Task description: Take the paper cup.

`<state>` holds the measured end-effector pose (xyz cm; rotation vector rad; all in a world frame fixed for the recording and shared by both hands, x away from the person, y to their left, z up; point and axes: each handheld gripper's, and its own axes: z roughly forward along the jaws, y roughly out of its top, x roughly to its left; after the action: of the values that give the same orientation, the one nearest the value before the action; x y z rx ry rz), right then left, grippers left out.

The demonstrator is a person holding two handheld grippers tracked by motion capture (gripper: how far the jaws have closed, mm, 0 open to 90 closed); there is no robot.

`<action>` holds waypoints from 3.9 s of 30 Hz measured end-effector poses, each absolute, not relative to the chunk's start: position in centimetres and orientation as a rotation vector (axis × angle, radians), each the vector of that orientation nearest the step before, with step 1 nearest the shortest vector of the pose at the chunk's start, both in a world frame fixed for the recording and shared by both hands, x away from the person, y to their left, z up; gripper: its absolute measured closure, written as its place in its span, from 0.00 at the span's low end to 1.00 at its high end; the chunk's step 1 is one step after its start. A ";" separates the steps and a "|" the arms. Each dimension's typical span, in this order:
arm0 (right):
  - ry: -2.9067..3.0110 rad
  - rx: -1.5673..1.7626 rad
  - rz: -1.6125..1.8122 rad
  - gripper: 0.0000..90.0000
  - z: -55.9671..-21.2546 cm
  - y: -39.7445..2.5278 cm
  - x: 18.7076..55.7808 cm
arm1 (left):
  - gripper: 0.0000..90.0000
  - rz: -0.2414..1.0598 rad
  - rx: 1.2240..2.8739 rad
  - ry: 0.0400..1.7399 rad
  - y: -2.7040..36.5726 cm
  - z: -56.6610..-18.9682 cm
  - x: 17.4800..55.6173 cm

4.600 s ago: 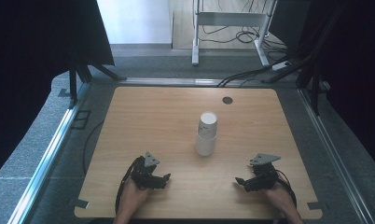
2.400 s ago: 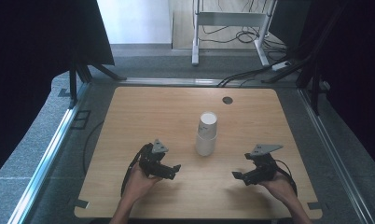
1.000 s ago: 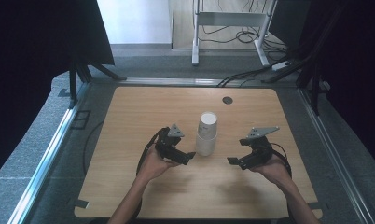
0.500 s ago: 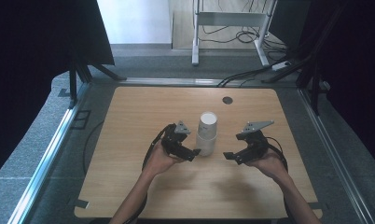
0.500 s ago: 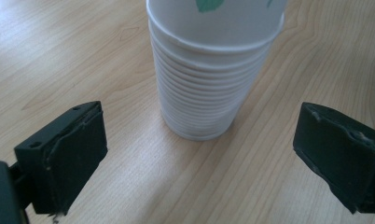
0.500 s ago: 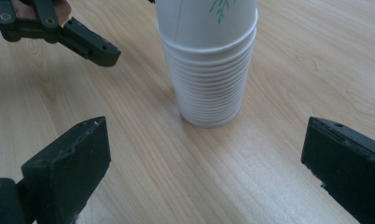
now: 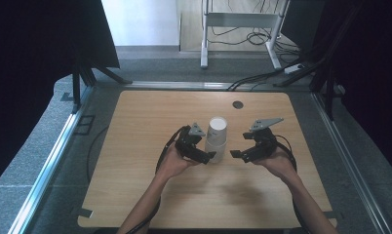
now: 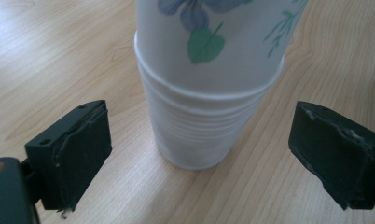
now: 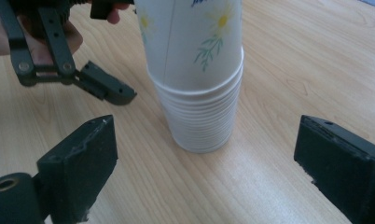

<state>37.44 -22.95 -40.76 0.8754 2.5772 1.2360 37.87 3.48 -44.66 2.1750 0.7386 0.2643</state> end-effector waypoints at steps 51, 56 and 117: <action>2.640 0.780 1.194 0.27 -35.7 -16.8 41.8 | 0.24 0.281 2.178 0.699 1.6 -45.1 39.0; 2.670 0.744 1.140 0.38 -35.2 -16.3 41.9 | 0.24 0.286 2.186 0.694 1.6 -45.0 39.0; 2.606 0.641 1.240 0.42 -25.7 -19.0 39.6 | 0.00 0.176 2.132 0.692 4.7 -43.9 37.5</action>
<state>39.56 -18.99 -25.74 0.6407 2.6059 1.2402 37.46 4.72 -43.94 2.1321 0.6915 0.1758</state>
